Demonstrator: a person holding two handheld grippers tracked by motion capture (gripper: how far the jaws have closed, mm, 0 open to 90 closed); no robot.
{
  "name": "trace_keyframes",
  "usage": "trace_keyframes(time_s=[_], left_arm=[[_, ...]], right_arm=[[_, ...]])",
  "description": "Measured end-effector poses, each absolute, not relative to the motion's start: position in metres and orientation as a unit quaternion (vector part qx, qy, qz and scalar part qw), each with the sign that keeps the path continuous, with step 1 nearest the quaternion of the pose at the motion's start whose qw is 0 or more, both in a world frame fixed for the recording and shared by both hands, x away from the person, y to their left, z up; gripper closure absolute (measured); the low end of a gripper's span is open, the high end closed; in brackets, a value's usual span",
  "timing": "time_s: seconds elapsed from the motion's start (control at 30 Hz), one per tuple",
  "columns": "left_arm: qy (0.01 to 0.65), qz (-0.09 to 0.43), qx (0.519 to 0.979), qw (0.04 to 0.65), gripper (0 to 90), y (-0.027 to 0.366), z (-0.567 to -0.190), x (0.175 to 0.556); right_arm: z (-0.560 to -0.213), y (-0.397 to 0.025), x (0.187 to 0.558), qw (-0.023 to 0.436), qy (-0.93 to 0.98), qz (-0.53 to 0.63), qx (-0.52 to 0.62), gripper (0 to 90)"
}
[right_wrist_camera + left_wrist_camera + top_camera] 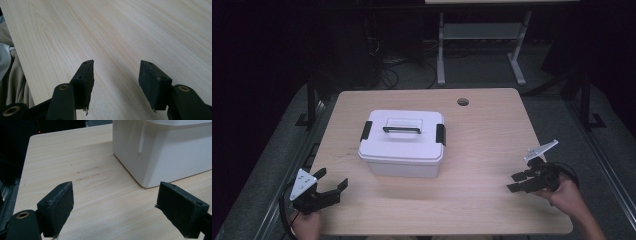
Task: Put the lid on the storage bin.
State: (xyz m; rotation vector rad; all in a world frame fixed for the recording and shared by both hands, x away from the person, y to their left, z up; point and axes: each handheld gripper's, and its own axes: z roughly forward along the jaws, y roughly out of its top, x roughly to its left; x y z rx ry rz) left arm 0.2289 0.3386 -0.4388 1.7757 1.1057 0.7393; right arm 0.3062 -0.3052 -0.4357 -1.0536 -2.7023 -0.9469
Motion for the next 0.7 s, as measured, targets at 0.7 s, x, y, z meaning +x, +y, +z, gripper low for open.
trace_keyframes(time_s=[0.7], left_arm=[[0.446, 0.299, 0.715, 0.448, 13.3, 0.338, -0.438, 0.230]], right_arm=[[-0.439, -0.312, 0.295, 0.046, -0.883, -0.313, -0.348, 44.6]])
